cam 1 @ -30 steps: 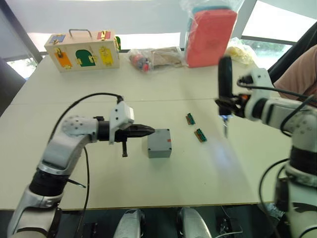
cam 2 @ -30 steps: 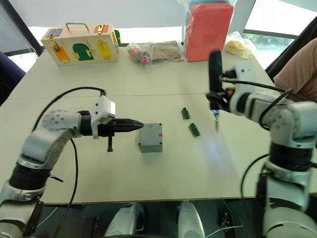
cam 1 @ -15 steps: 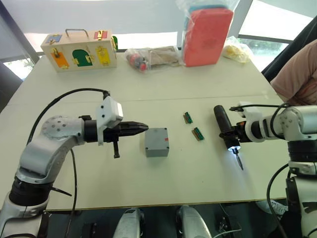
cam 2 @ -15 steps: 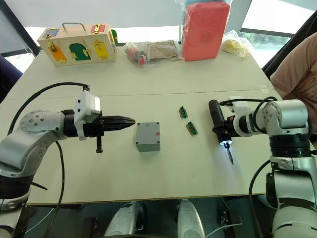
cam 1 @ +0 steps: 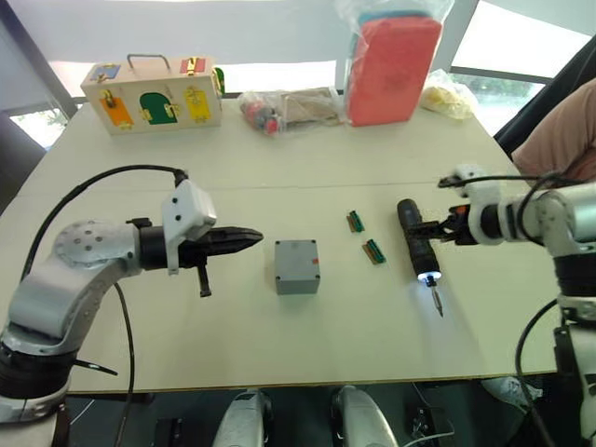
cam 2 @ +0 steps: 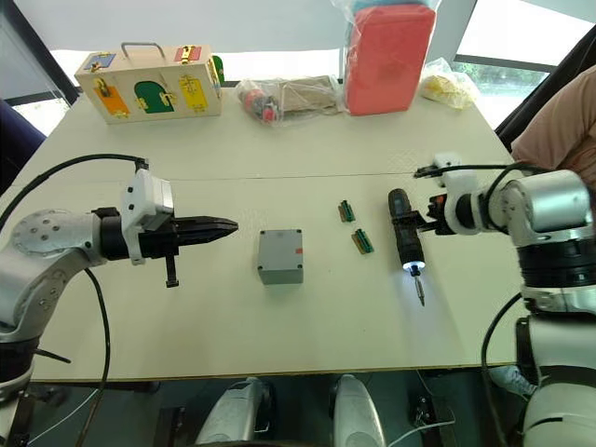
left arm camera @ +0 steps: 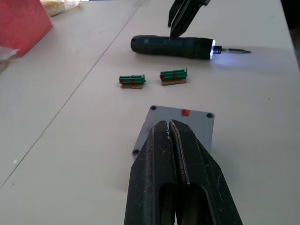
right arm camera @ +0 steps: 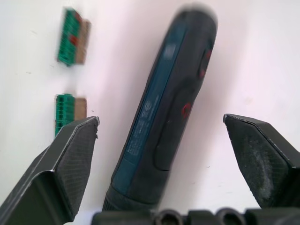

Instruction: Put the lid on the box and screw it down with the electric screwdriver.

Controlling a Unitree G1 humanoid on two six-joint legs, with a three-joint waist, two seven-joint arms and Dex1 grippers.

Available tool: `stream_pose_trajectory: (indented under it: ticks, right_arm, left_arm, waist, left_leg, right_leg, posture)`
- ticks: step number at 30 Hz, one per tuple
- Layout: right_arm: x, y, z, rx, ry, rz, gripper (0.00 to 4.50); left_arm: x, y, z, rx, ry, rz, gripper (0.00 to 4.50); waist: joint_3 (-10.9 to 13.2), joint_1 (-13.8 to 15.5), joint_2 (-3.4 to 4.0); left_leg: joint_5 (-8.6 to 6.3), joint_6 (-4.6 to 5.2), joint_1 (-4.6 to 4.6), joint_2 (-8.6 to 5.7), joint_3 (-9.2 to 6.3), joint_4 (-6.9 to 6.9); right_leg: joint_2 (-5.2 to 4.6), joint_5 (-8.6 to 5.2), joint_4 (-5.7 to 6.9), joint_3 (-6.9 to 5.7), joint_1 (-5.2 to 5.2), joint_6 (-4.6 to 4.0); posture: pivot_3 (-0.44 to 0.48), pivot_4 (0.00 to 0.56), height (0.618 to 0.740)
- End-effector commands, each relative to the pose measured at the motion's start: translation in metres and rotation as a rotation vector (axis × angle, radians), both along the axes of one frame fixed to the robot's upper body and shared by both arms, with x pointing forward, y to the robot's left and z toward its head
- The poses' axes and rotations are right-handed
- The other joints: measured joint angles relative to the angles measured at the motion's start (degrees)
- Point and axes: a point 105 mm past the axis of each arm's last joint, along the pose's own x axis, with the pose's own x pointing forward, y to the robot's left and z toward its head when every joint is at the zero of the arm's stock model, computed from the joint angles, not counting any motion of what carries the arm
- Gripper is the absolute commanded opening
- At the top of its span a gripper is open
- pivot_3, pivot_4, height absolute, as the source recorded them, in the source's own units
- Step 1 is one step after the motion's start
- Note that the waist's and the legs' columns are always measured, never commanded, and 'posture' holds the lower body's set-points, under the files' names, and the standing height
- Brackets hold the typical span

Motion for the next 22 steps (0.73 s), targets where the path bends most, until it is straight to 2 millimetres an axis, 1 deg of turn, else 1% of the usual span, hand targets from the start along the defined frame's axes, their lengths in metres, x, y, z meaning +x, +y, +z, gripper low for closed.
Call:
stream_pose_trajectory:
  ticks: [1, 3, 4, 7, 9, 11, 12, 13, 17, 18, 20, 22]
  right_arm:
    - [-0.042, 0.031, 0.058, 0.105, -0.163, 0.364, 4.5]
    - [-0.06, 0.034, 0.063, 0.095, -0.179, 0.465, 4.5]
    - [-0.07, 0.034, 0.063, 0.086, -0.185, 0.518, 4.5]
    - [-0.094, 0.03, 0.06, 0.062, -0.185, 0.612, 4.5]
    - [-0.103, 0.023, 0.053, 0.052, -0.162, 0.617, 4.5]
    - [-0.107, 0.014, 0.045, 0.032, -0.142, 0.6, 4.5]
    - [-0.108, 0.011, 0.043, 0.023, -0.135, 0.59, 4.5]
    - [-0.107, 0.007, 0.04, 0.015, -0.13, 0.578, 4.5]
    - [-0.108, -0.003, 0.037, -0.005, -0.131, 0.547, 4.5]
    - [-0.105, -0.005, 0.037, -0.005, -0.133, 0.542, 4.5]
    - [-0.108, -0.008, 0.035, -0.012, -0.123, 0.526, 4.5]
    - [-0.108, -0.011, 0.034, -0.013, -0.113, 0.514, 4.5]
  left_arm:
    - [0.002, 0.031, 0.009, 0.05, -0.031, 0.112, 0.25]
    - [0.0, 0.04, 0.008, 0.071, -0.022, 0.136, 0.76]
    - [-0.003, 0.044, 0.008, 0.071, -0.009, 0.143, 1.11]
    - [-0.013, 0.054, 0.008, 0.091, 0.02, 0.156, 2.22]
    - [-0.021, 0.059, 0.009, 0.092, 0.047, 0.16, 3.1]
    - [-0.028, 0.063, 0.009, 0.095, 0.064, 0.168, 3.99]
    - [-0.03, 0.065, 0.01, 0.095, 0.074, 0.176, 4.3]
    - [-0.03, 0.066, 0.01, 0.098, 0.083, 0.183, 4.47]
    - [-0.036, 0.073, 0.011, 0.115, 0.094, 0.207, 4.47]
    - [-0.033, 0.073, 0.011, 0.116, 0.094, 0.208, 4.47]
    - [-0.039, 0.08, 0.009, 0.145, 0.105, 0.211, 4.47]
    - [-0.039, 0.084, 0.008, 0.155, 0.11, 0.218, 4.47]
  waist:
    - [0.0, 0.0, -0.02]
    - [0.0, 0.0, -0.07]
    - [0.0, -0.1, -0.1]
    - [0.1, 0.0, -0.16]
    - [0.1, 0.0, -0.15]
    - [0.1, 0.0, -0.18]
    - [0.1, 0.0, -0.19]
    - [0.1, 0.0, -0.2]
    - [0.1, 0.0, -0.17]
    - [0.1, 0.0, -0.17]
    - [0.1, 0.0, -0.17]
    - [0.1, 0.0, -0.17]
  left_leg:
    - [0.0, 0.01, 0.0, 0.02, 0.0, -0.03]
    - [-0.01, 0.02, 0.04, 0.07, -0.02, -0.08]
    - [-0.01, 0.02, 0.05, 0.08, -0.01, -0.08]
    - [-0.01, 0.02, 0.28, 0.11, 0.05, -0.04]
    - [-0.01, 0.02, 0.45, 0.11, 0.12, -0.03]
    - [-0.01, 0.01, 0.67, 0.13, 0.14, -0.03]
    - [-0.02, 0.01, 0.87, 0.13, 0.16, -0.03]
    - [-0.02, 0.01, 0.96, 0.14, 0.16, -0.03]
    - [-0.01, -0.01, 1.02, 0.16, 0.19, -0.04]
    - [-0.01, -0.01, 1.02, 0.16, 0.2, -0.05]
    - [-0.01, -0.01, 1.0, 0.15, 0.21, -0.05]
    - [-0.01, -0.01, 0.98, 0.15, 0.21, -0.07]
  right_leg:
    - [0.01, -0.01, -0.02, -0.01, -0.01, 0.01]
    - [0.06, -0.02, -0.08, -0.06, 0.03, 0.0]
    - [0.06, -0.02, -0.08, -0.06, 0.04, 0.0]
    - [-0.02, -0.01, -0.06, -0.03, 0.27, 0.01]
    - [-0.07, -0.01, -0.06, -0.01, 0.42, 0.01]
    - [-0.09, -0.02, -0.06, 0.0, 0.6, 0.0]
    - [-0.1, -0.03, -0.07, 0.01, 0.78, -0.02]
    - [-0.1, -0.1, -0.06, 0.01, 0.87, -0.14]
    - [-0.07, -0.14, -0.04, 0.03, 0.88, -0.2]
    - [-0.06, -0.13, -0.03, 0.03, 0.87, -0.19]
    - [-0.06, -0.12, -0.03, 0.03, 0.84, -0.17]
    - [-0.07, -0.12, -0.04, 0.03, 0.83, -0.17]
  posture:
    - [0.0, 0.15, 0.73]
    - [0.0, 0.15, 0.73]
    - [0.0, 0.15, 0.73]
    - [0.0, 0.15, 0.73]
    - [0.0, 0.15, 0.73]
    - [0.0, 0.15, 0.73]
    - [0.0, 0.15, 0.73]
    - [0.0, 0.15, 0.73]
    - [0.0, 0.15, 0.73]
    - [0.0, 0.15, 0.73]
    - [0.0, 0.15, 0.73]
    - [0.0, 0.15, 0.73]
